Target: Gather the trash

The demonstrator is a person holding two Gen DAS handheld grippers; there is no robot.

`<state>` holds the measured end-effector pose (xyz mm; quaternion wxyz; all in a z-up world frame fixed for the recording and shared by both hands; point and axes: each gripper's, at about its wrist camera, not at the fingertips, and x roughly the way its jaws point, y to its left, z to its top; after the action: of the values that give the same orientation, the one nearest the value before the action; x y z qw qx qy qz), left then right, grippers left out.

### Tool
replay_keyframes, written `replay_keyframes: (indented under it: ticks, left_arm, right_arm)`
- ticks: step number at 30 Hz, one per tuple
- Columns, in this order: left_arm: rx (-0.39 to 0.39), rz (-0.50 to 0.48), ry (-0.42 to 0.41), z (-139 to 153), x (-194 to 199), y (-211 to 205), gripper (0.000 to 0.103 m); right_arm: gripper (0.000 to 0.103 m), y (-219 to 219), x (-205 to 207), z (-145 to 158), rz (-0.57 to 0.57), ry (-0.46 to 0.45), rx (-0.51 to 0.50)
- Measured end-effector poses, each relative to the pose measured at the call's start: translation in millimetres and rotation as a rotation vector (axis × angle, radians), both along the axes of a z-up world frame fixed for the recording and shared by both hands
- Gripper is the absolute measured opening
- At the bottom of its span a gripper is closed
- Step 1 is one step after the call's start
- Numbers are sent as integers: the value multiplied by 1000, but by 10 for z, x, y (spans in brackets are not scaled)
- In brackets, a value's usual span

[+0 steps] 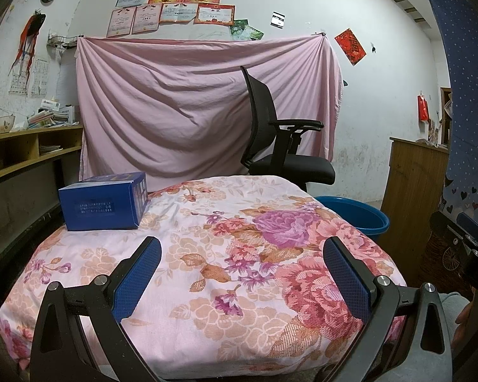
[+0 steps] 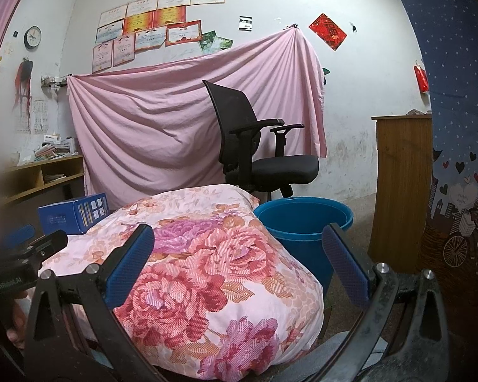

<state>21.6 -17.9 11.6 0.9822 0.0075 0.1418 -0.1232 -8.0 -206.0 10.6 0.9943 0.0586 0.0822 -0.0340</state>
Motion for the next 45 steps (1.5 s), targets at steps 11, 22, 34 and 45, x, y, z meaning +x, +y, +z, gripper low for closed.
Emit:
replay_keyframes:
  ticks: [11,22,34,45]
  left_arm:
    - [1,0,0,1,-4,-1,100]
    - [1,0,0,0,-3,-1,100]
    - [2,0,1,-1,-5,-9,100]
    - [2,1,0,1,-7,-17,100]
  right_arm:
    - [103,-4,1,-9,3,2,-2]
    - [103,0,1,-6,4,2,-3]
    - [103,7,-6,-10,4,3,-3]
    - [103,27,-4,-18,6,4,-3]
